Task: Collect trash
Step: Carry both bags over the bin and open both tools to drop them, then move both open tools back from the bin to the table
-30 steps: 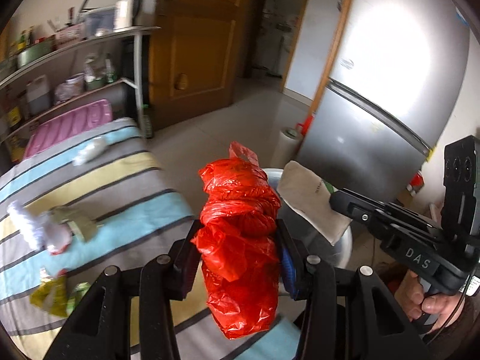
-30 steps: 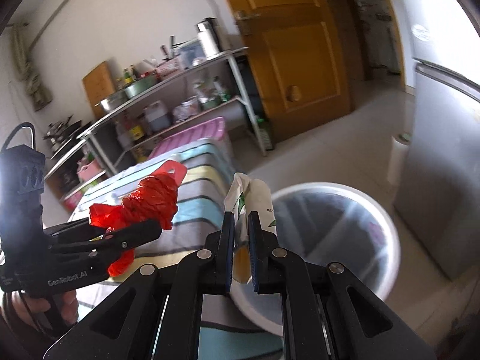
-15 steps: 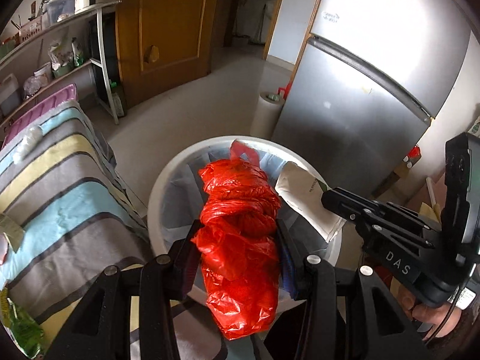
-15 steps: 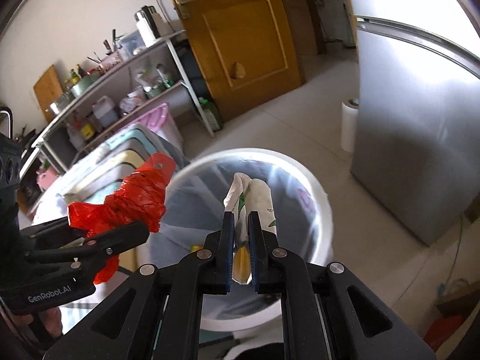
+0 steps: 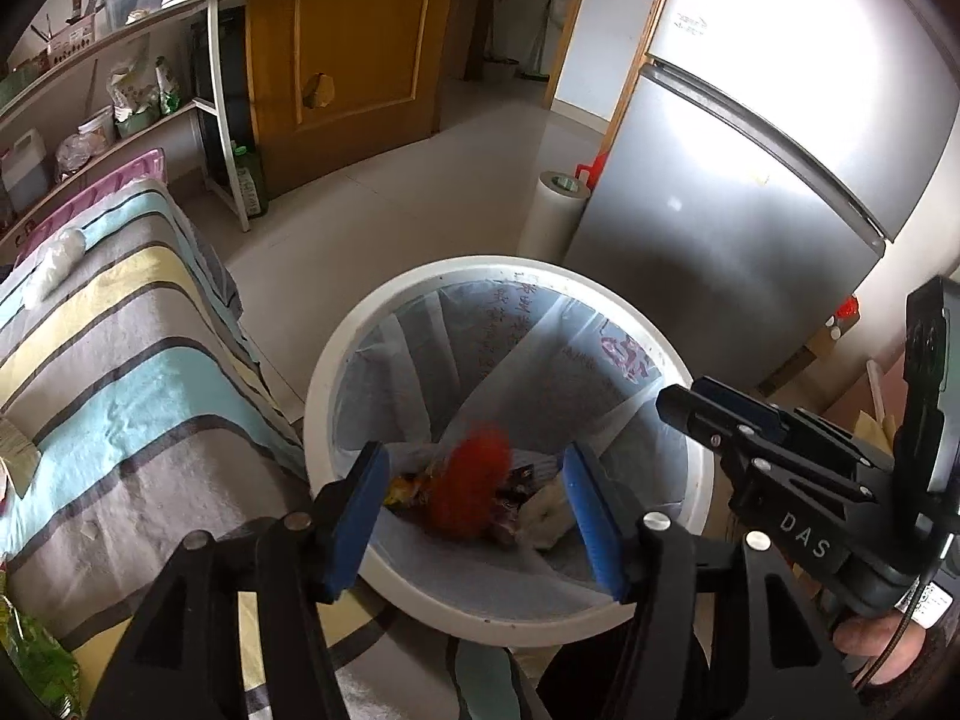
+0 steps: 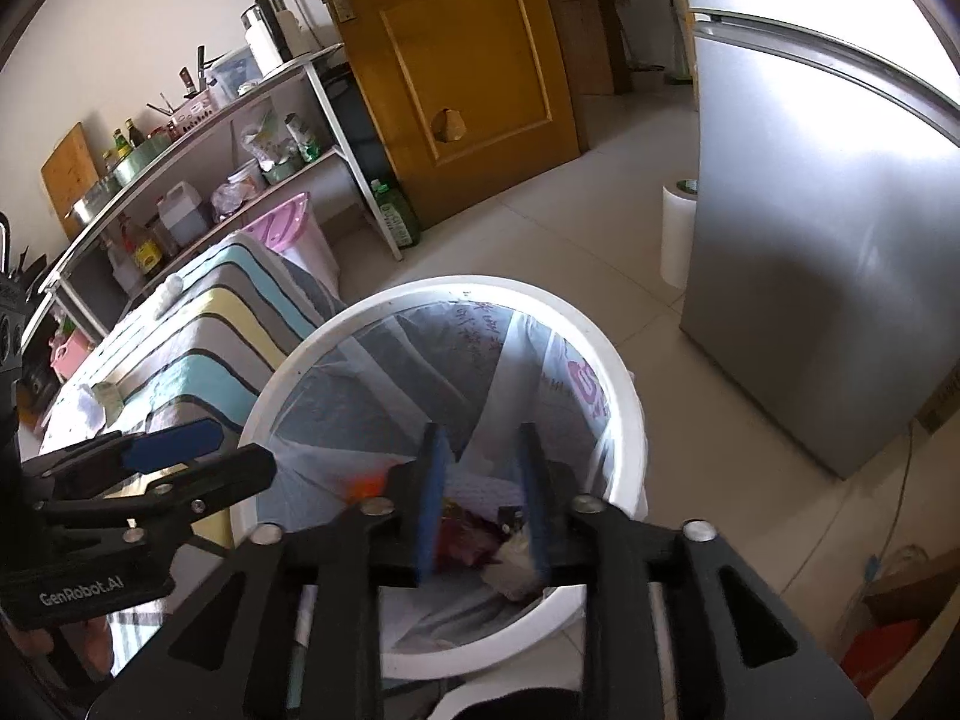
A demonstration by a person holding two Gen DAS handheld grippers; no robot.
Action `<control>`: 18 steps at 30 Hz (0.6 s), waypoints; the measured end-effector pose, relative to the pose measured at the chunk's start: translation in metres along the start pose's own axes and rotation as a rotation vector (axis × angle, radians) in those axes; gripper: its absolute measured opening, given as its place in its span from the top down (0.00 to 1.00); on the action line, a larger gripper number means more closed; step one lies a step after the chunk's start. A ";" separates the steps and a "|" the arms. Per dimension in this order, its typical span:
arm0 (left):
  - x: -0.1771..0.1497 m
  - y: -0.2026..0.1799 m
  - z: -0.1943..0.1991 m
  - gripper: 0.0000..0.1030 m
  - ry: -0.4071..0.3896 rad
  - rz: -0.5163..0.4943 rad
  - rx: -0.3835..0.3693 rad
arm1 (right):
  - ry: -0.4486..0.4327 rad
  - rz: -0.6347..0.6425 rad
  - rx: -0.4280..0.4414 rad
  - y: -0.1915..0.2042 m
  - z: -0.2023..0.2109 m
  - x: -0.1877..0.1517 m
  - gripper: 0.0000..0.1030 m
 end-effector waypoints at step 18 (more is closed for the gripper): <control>0.007 0.036 0.051 0.37 -0.105 0.048 0.040 | -0.083 0.047 0.020 0.040 0.034 0.012 0.64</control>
Point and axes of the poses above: each gripper's, at about its wrist camera, not at the fingertips, and z roughly against the way its jaws point, y to its left, x to its top, the point moved 9 cm from there along -z, roughly the way its jaws point, and after that the axes turned 7 degrees about -y, right-handed, at the moved point
